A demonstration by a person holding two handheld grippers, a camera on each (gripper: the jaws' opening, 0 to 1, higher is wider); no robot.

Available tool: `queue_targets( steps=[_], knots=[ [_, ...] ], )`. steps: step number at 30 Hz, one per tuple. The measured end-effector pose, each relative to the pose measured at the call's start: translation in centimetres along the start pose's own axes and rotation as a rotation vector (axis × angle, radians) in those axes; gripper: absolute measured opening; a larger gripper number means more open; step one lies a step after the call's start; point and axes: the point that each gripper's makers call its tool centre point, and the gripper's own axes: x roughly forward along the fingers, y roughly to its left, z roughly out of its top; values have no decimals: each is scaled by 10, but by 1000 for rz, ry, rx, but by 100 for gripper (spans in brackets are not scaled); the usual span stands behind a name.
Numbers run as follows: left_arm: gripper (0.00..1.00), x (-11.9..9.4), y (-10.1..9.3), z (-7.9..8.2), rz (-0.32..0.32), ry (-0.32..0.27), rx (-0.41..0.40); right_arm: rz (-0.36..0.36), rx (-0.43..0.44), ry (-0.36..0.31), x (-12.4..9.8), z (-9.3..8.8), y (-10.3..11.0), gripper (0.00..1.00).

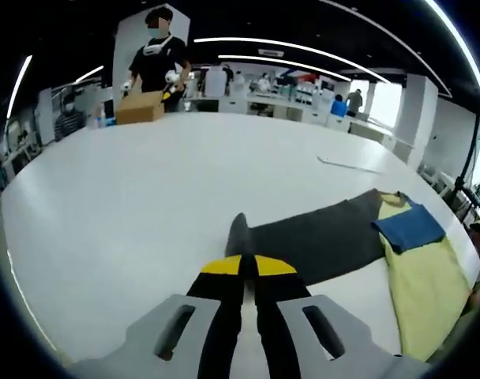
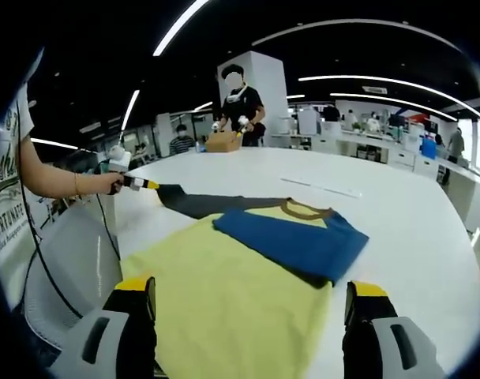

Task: Fold the garment on the visible template until the final outline fits inside the template.

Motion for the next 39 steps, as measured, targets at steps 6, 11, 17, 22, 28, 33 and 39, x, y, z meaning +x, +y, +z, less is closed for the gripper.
queue_targets(
  steps=[6,11,17,22,28,33,39],
  knots=[
    [1,3,-15,8,-35,-5,18,0,3,4,-1,-3,2,99],
    [1,5,-29,19,-69,-25,28,0,3,2,-2,-3,4,99],
    [1,8,-51,29,-117,-36,48,1,3,3,-2,-4,5,99],
    [1,12,-66,35,-153,-39,54,2,3,2,-2,-4,7,99],
    [1,18,-88,38,-192,-39,74,2,4,1,-2,-5,7,99],
    [1,23,-106,41,-218,-37,70,2,5,3,-1,-7,8,99],
    [1,25,-130,45,-262,-42,37,5,8,7,-1,-9,10,99]
  ],
)
